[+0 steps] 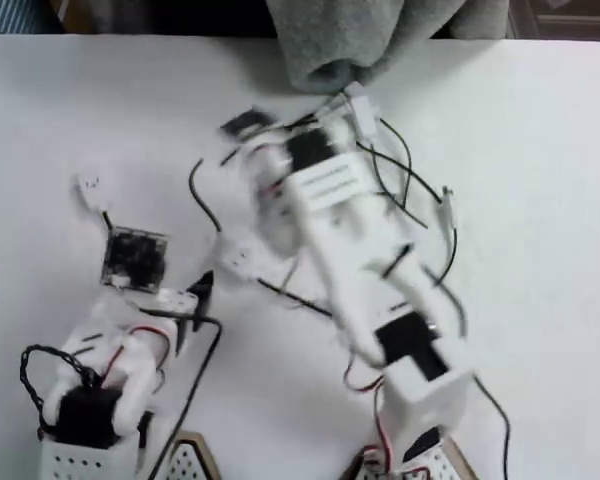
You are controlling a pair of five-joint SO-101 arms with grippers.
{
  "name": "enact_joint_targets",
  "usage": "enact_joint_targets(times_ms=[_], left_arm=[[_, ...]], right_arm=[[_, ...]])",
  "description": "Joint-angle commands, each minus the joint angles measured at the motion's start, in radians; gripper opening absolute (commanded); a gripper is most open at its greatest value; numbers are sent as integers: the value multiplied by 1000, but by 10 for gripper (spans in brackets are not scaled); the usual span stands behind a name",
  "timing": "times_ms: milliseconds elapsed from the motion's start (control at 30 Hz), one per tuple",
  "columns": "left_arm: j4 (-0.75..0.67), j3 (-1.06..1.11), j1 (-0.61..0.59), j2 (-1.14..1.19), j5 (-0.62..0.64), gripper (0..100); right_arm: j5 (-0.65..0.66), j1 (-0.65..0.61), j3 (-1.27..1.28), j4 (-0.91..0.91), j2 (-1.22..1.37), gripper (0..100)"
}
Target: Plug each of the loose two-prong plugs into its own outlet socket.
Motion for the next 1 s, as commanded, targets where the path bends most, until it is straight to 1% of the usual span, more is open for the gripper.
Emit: enact_joint_targets(times_ms=[0, 67, 133, 200, 333, 400, 533, 633, 800, 867, 900, 967], left_arm=[[-74, 26, -140, -99, 97, 226], [-106, 63, -254, -151, 152, 226], [-144, 100, -343, -153, 180, 226], [-169, 135, -414, -148, 178, 226], [-213, 172, -562, -148, 183, 225], [-213, 178, -608, -148, 184, 225], [-209, 181, -645, -148, 187, 225], [-209, 189, -647, -148, 226, 225], [-212, 198, -650, -148, 236, 225], [-212, 199, -650, -148, 238, 225], [-212, 203, -650, -148, 238, 225], [-226, 212, -650, -148, 239, 225]], right_arm=[[18, -88, -40, -67, 64, 257], [18, -90, -41, -122, 119, 257], [18, -97, -41, -171, 170, 257], [21, -122, -41, -206, 205, 257], [78, -202, -63, -225, 243, 257], [80, -229, -72, -231, 254, 257], [80, -236, -118, -243, 320, 257], [80, -216, -170, -265, 412, 257], [81, -171, -358, -262, 596, 255], [86, -154, -451, -222, 651, 252], [87, -150, -508, -191, 673, 239], [87, -137, -621, -127, 708, 177]])
